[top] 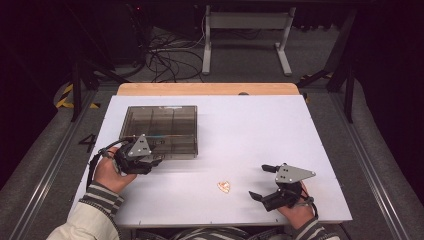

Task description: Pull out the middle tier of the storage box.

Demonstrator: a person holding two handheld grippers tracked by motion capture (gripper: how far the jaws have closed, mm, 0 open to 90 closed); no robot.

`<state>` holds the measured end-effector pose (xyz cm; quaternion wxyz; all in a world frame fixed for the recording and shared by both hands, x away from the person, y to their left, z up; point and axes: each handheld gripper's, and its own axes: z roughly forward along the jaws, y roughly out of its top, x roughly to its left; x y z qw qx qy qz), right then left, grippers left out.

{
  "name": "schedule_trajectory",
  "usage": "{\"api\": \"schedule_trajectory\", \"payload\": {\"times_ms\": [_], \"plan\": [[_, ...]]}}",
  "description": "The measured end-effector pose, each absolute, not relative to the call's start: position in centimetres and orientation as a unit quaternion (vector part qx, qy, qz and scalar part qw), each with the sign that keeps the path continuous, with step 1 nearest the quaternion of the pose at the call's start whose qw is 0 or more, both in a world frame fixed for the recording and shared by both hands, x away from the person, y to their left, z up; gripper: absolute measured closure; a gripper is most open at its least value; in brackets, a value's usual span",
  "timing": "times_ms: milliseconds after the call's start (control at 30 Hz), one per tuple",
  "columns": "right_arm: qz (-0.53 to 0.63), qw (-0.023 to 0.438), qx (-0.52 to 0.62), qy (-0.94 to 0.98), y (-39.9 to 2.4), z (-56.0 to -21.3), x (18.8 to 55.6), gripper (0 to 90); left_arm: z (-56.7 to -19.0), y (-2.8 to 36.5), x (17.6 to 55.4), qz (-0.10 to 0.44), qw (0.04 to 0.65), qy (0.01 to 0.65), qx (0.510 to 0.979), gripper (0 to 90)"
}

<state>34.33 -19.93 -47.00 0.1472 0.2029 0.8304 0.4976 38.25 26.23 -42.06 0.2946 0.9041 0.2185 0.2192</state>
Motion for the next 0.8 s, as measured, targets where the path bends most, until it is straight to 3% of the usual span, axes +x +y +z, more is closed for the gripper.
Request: {"api": "schedule_trajectory", "payload": {"times_ms": [800], "plan": [[0.497,0.146,0.201,0.831,-19.88,-47.02,34.31,2.4,-43.05,25.36,38.31,0.251,0.257,0.204,0.911,57.2]]}}
